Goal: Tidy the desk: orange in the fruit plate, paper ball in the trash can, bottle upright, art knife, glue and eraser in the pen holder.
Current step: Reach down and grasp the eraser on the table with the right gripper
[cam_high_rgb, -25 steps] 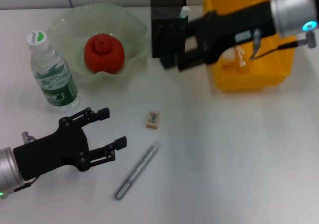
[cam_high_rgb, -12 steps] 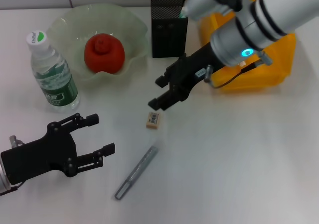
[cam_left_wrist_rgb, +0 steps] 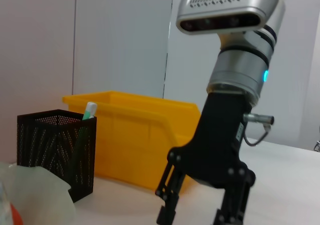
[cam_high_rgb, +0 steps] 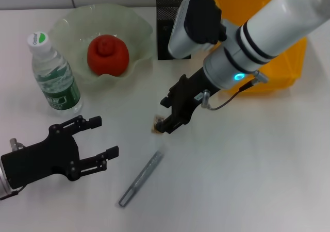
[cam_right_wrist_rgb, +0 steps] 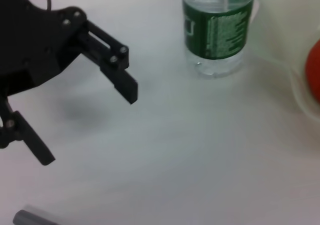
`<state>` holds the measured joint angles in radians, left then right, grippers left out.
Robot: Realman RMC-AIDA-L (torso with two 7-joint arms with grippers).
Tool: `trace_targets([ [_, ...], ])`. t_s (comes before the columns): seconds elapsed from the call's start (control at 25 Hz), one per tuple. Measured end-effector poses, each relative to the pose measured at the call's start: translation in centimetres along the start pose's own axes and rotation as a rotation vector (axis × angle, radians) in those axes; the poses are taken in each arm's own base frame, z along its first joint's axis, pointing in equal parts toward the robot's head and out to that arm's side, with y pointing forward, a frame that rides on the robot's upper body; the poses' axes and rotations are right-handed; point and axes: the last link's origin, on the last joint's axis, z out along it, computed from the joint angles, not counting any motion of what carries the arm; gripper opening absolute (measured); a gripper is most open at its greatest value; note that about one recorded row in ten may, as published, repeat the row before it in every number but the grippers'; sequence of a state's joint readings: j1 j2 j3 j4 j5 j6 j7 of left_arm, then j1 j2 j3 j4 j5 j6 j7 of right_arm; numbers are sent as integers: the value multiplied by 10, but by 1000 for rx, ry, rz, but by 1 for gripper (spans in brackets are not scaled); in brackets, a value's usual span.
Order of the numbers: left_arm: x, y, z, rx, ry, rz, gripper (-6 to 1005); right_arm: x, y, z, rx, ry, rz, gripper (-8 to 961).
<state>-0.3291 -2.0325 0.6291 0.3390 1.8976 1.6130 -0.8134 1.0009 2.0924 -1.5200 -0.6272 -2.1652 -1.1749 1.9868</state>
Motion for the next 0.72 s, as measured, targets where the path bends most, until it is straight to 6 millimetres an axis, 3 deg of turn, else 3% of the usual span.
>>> trace_targets([
  [0.72,0,-1,1,4,3,0,813,1,6,20,48,3,-56,672],
])
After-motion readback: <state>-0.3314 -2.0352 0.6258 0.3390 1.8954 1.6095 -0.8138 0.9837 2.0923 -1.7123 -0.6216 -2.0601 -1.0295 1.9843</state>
